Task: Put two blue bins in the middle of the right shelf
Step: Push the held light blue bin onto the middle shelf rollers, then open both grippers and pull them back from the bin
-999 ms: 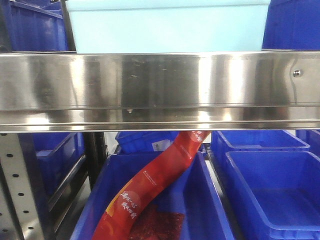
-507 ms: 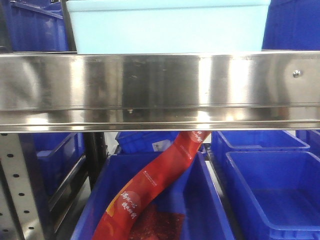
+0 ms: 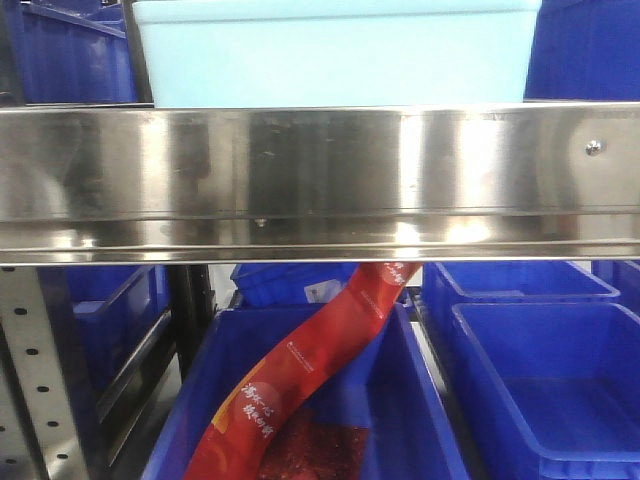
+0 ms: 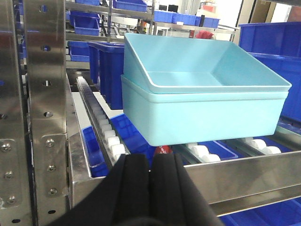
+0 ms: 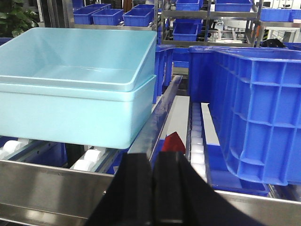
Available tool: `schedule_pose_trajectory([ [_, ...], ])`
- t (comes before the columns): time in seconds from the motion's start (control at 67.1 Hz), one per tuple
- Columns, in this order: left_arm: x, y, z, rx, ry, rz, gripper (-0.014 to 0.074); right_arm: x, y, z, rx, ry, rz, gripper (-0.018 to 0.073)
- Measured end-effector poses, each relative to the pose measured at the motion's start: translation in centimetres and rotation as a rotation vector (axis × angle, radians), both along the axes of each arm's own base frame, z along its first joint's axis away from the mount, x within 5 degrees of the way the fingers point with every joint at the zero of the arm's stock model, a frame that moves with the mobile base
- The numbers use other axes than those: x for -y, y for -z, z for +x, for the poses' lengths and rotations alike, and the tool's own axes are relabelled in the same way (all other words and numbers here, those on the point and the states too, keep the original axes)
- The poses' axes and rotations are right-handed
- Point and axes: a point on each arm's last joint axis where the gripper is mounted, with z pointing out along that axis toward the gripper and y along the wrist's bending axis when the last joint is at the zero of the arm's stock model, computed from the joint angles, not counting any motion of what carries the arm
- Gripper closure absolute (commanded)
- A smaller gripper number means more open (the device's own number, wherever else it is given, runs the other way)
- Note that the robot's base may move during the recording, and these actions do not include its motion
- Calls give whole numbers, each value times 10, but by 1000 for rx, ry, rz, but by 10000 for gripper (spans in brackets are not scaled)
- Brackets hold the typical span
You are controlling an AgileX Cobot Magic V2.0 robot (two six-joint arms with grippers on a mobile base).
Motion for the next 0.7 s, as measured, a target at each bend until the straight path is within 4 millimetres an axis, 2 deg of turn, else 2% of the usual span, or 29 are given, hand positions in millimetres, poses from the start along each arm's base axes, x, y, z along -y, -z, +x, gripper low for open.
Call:
schedule_pose_trajectory([
  [0.373, 1, 0, 0, -7, 7, -15, 707, 0, 0, 0, 4, 0, 1, 721],
  [0.477, 1, 3, -1, -7, 8, 57, 707, 0, -1, 0, 5, 0, 1, 721],
  [0.567, 3, 14, 1, -24, -21, 125, 707, 0, -1, 0, 5, 0, 1, 721],
  [0.701, 2, 40, 4, -32, -112, 179, 707, 0, -1, 0, 5, 0, 1, 721],
])
